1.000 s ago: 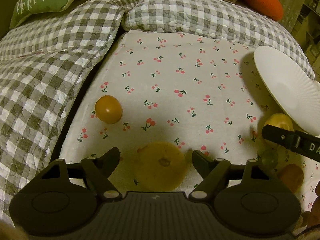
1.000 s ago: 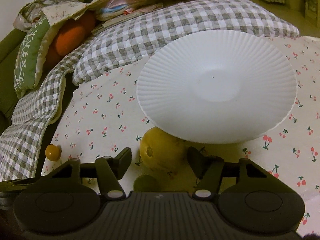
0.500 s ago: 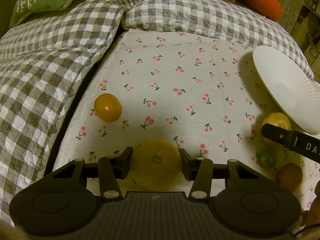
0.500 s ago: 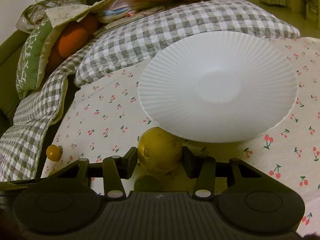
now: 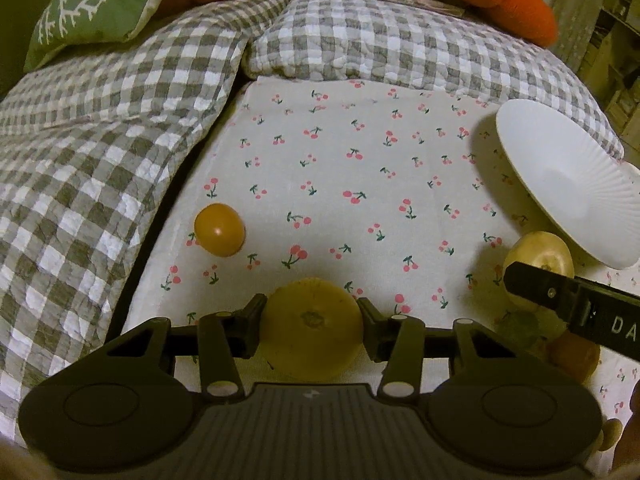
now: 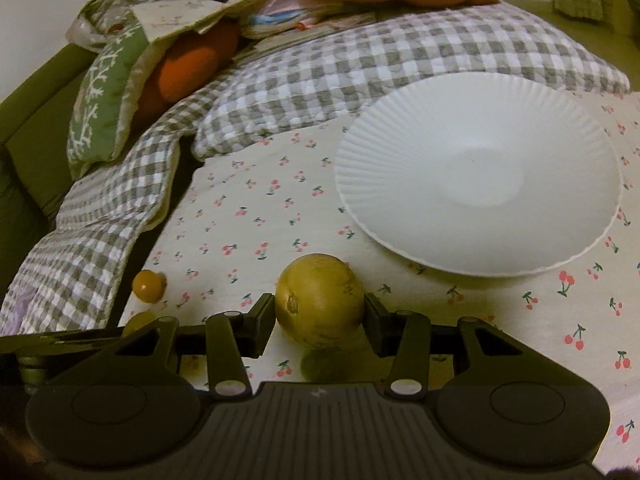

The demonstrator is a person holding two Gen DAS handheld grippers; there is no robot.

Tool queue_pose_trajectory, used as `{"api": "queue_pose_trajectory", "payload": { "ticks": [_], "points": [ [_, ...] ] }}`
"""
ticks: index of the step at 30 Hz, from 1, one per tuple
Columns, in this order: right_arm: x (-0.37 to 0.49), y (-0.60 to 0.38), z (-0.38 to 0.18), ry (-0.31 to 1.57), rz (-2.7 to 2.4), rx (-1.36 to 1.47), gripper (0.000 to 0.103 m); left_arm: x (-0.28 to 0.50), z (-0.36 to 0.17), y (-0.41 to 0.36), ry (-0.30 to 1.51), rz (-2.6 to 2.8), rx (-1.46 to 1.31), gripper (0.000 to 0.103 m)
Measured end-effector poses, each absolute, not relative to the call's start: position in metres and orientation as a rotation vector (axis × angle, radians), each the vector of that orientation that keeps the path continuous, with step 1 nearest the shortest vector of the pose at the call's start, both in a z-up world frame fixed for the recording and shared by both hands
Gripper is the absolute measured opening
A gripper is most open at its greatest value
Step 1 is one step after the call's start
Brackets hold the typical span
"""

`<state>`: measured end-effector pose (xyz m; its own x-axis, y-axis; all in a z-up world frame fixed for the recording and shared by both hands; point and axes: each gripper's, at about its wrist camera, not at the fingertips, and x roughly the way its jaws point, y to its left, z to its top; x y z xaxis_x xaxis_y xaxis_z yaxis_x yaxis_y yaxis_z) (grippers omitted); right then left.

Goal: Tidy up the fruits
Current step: 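Carry both yellow fruits onto the white plate and open both tools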

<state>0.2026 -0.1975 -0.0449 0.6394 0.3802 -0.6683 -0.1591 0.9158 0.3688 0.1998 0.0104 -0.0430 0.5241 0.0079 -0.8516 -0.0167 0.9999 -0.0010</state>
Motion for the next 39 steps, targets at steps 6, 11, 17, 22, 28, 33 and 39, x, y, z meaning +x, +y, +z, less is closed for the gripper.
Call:
{"api": "queue_pose_trajectory", "payload": {
  "ticks": [6, 11, 17, 22, 28, 33, 39],
  "points": [
    [0.2, -0.195, -0.037, 0.812, 0.34, 0.269, 0.043, 0.198, -0.034, 0.008, 0.995, 0.022, -0.03, 0.035],
    [0.196, -0.194, -0.031, 0.798, 0.354, 0.242, 0.043, 0.198, -0.025, -0.001, 0.961, 0.025, -0.016, 0.035],
    [0.187, -0.191, -0.019, 0.777, 0.372, 0.17, 0.043, 0.199, -0.013, -0.017, 0.947, 0.001, -0.051, 0.035],
    [0.188, -0.203, -0.01, 0.777, 0.355, 0.153, 0.043, 0.203, -0.003, -0.028, 0.926, -0.006, -0.059, 0.036],
    [0.192, -0.224, 0.0, 0.785, 0.336, 0.13, 0.043, 0.208, 0.004, -0.048, 0.909, -0.023, -0.063, 0.036],
    [0.208, -0.25, 0.0, 0.823, 0.301, 0.128, 0.043, 0.217, 0.001, -0.068, 0.883, -0.078, -0.075, 0.036],
    [0.223, -0.282, -0.004, 0.831, 0.237, 0.158, 0.043, 0.233, -0.007, -0.088, 0.87, -0.164, -0.099, 0.036]
  ]
}}
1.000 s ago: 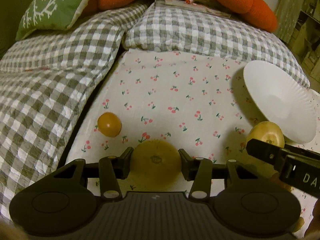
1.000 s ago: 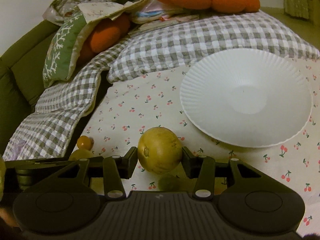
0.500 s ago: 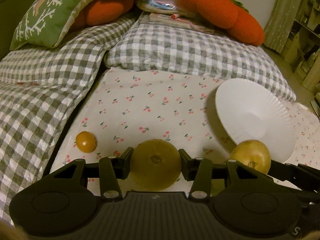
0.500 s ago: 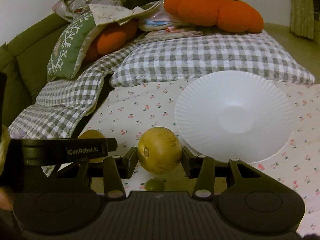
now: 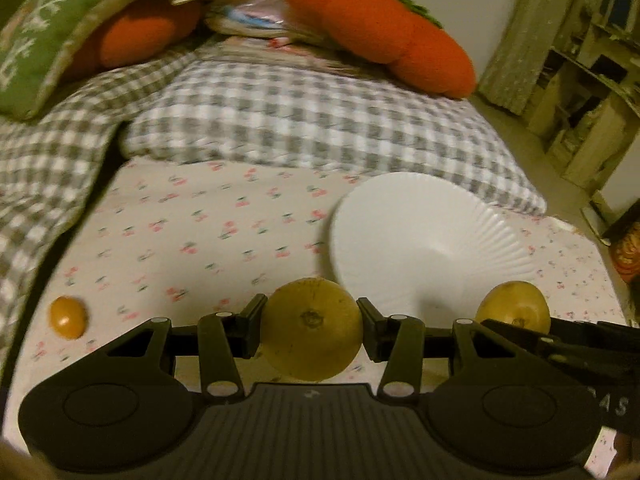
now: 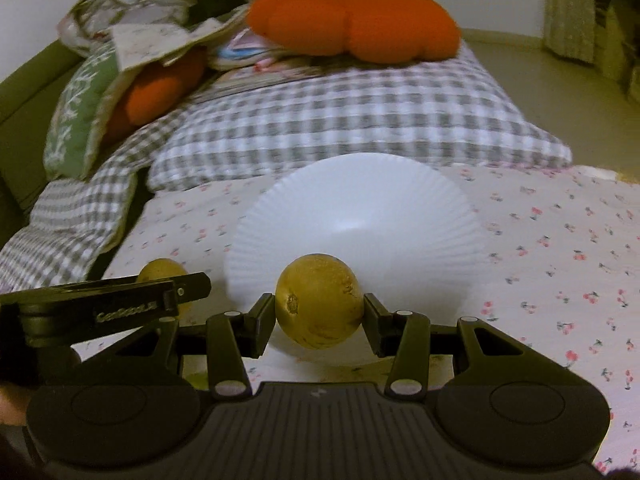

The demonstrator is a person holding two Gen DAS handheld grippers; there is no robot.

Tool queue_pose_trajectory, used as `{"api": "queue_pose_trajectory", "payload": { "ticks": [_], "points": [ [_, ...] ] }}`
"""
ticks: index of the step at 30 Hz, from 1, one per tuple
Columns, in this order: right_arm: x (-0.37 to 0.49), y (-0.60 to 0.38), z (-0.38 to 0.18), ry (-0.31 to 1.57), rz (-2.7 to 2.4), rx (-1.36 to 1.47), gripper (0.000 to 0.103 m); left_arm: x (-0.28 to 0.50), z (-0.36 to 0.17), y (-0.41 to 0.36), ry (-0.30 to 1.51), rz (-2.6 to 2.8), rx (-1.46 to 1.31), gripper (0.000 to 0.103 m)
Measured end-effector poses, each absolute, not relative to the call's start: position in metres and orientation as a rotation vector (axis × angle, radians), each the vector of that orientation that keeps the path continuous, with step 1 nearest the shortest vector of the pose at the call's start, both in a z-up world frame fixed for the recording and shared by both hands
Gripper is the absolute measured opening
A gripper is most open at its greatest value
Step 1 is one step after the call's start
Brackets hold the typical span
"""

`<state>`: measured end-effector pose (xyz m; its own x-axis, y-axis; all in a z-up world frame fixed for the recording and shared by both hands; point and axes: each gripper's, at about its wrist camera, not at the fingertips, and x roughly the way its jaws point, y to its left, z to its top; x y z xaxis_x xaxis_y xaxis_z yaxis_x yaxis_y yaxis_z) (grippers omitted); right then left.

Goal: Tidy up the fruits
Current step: 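Carry both yellow fruits onto the white plate and open both tools, then lift both open tools away from the plate toward the remaining fruit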

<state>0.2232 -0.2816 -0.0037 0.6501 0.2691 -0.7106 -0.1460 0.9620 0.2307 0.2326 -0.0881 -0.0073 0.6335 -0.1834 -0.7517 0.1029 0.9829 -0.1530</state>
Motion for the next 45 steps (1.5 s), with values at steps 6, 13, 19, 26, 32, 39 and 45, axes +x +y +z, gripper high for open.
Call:
{"api": "queue_pose_trajectory", "payload": {
  "ticks": [6, 13, 19, 26, 32, 39, 45],
  "points": [
    [0.235, -0.297, -0.015, 0.859, 0.192, 0.178, 0.043, 0.245, -0.017, -0.116, 0.847, -0.252, -0.07, 0.036],
    [0.239, -0.3, -0.022, 0.858, 0.178, 0.154, 0.043, 0.253, -0.026, -0.125, 0.83, -0.309, -0.102, 0.036],
    [0.244, -0.303, -0.027, 0.85, 0.174, 0.15, 0.043, 0.253, -0.03, -0.131, 0.802, -0.32, -0.046, 0.036],
    [0.244, -0.304, -0.028, 0.842, 0.173, 0.154, 0.044, 0.254, -0.032, -0.13, 0.796, -0.33, -0.037, 0.036],
    [0.242, -0.302, -0.026, 0.842, 0.175, 0.165, 0.038, 0.254, -0.032, -0.129, 0.794, -0.344, -0.051, 0.039],
    [0.237, -0.31, -0.009, 0.805, 0.17, 0.198, 0.042, 0.252, -0.02, -0.119, 0.793, -0.359, -0.131, 0.052],
    [0.228, -0.315, 0.007, 0.776, 0.176, 0.219, 0.047, 0.245, -0.005, -0.11, 0.776, -0.345, -0.163, 0.06]
  ]
}}
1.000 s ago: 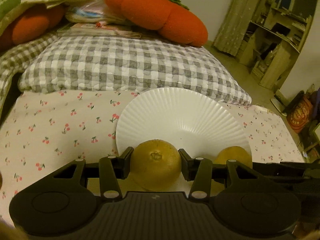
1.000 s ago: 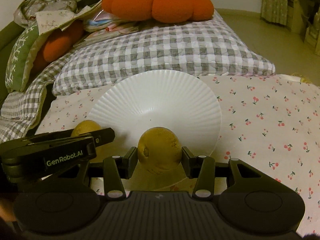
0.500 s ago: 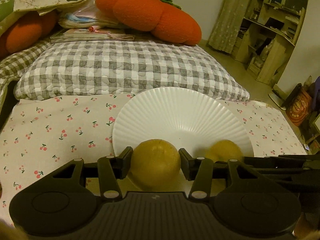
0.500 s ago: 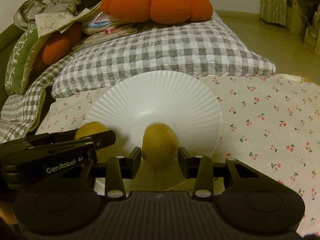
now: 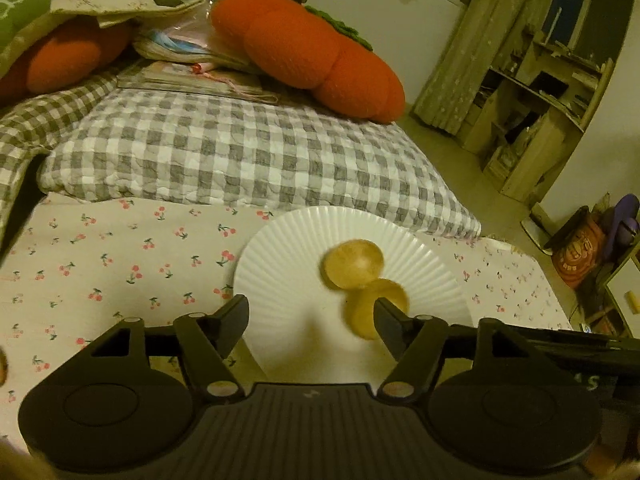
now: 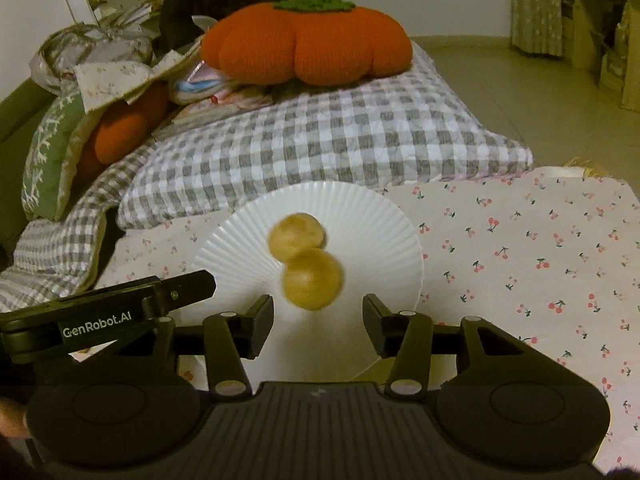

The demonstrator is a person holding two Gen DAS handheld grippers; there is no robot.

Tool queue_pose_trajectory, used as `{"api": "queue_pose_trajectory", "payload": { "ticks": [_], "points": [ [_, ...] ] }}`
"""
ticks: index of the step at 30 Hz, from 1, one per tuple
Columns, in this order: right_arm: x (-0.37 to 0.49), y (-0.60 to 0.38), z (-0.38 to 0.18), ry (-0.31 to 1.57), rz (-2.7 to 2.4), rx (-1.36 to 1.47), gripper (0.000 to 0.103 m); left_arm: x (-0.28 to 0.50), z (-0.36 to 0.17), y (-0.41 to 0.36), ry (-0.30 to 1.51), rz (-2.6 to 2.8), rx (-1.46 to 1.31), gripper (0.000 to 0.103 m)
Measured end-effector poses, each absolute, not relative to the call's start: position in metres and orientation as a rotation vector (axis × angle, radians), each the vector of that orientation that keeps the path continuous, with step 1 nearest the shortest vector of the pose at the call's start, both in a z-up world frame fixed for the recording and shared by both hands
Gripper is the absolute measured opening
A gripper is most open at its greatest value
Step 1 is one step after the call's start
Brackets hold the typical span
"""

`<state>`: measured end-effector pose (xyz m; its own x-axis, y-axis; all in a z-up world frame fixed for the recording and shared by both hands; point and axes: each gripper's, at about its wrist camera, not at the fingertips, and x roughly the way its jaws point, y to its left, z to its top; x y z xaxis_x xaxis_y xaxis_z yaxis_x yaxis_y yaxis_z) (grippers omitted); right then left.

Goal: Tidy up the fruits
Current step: 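Lift both open tools away from the plate toward the remaining fruit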

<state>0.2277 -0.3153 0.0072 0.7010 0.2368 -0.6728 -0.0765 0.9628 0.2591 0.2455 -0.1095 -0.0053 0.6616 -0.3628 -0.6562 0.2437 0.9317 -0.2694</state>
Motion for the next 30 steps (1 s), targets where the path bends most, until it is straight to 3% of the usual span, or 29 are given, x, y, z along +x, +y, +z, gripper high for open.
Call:
{"api": "queue_pose_trajectory", "payload": {
  "ticks": [3, 5, 13, 25, 30],
  "points": [
    [0.22, -0.315, 0.018, 0.75, 0.191, 0.223, 0.056, 0.241, 0.002, -0.106, 0.779, -0.336, -0.165, 0.061],
    [0.215, -0.315, 0.025, 0.729, 0.194, 0.223, 0.068, 0.239, 0.005, -0.102, 0.779, -0.33, -0.175, 0.063],
    [0.2, -0.305, 0.035, 0.707, 0.203, 0.197, 0.087, 0.218, 0.022, -0.087, 0.784, -0.26, -0.156, 0.074],
    [0.162, -0.281, 0.045, 0.687, 0.242, 0.144, 0.099, 0.178, 0.037, -0.063, 0.785, -0.179, -0.062, 0.092],
    [0.144, -0.276, 0.05, 0.654, 0.259, 0.135, 0.103, 0.164, 0.042, -0.052, 0.776, -0.161, -0.052, 0.093]
  ]
}}
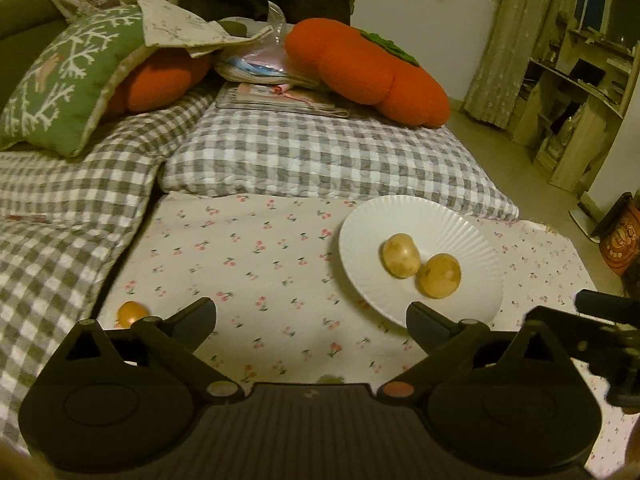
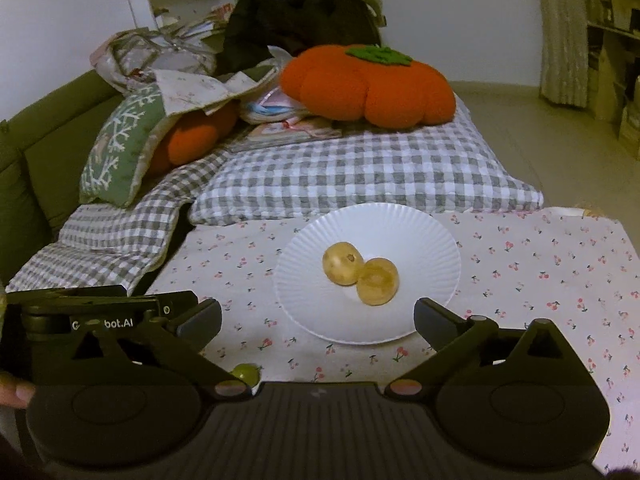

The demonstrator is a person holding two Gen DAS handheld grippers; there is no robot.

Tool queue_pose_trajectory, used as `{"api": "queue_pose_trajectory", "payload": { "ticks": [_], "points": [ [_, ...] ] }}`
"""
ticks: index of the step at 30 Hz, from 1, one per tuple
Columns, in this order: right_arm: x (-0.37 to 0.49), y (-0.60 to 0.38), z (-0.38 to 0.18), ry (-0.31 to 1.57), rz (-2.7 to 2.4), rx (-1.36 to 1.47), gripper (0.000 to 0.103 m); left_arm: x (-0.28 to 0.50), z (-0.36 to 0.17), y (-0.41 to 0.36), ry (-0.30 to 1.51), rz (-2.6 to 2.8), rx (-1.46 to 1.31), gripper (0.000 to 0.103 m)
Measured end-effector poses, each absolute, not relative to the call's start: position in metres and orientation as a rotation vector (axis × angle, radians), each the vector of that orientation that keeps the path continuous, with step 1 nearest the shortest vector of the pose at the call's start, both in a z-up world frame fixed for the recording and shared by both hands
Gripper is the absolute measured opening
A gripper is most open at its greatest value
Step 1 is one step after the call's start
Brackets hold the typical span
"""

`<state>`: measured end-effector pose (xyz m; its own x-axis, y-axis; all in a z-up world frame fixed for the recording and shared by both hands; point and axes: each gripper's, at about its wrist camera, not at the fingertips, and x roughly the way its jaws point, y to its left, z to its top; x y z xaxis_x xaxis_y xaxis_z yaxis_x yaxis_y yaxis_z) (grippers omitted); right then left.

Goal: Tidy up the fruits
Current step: 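Lift both open tools away from the plate toward the remaining fruit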

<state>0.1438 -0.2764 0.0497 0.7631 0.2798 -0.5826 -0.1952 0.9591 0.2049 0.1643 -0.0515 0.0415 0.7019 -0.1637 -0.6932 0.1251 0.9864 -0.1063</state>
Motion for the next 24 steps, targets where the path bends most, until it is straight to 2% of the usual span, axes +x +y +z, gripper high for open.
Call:
{"api": "queue_pose_trajectory", "payload": {
  "ticks": [6, 16, 24],
  "points": [
    [0.117, -0.269, 0.05, 0.591, 0.243, 0.032, 0.103, 0.146, 0.045, -0.044, 0.745, -0.111, -0.022, 0.093],
    [0.084, -0.277, 0.051, 0.514, 0.269, 0.022, 0.103, 0.118, 0.046, -0.027, 0.724, -0.122, -0.029, 0.093],
    [0.078, -0.28, 0.045, 0.543, 0.289, 0.048, 0.103, 0.109, 0.044, -0.007, 0.718, -0.063, -0.032, 0.093]
  ]
}}
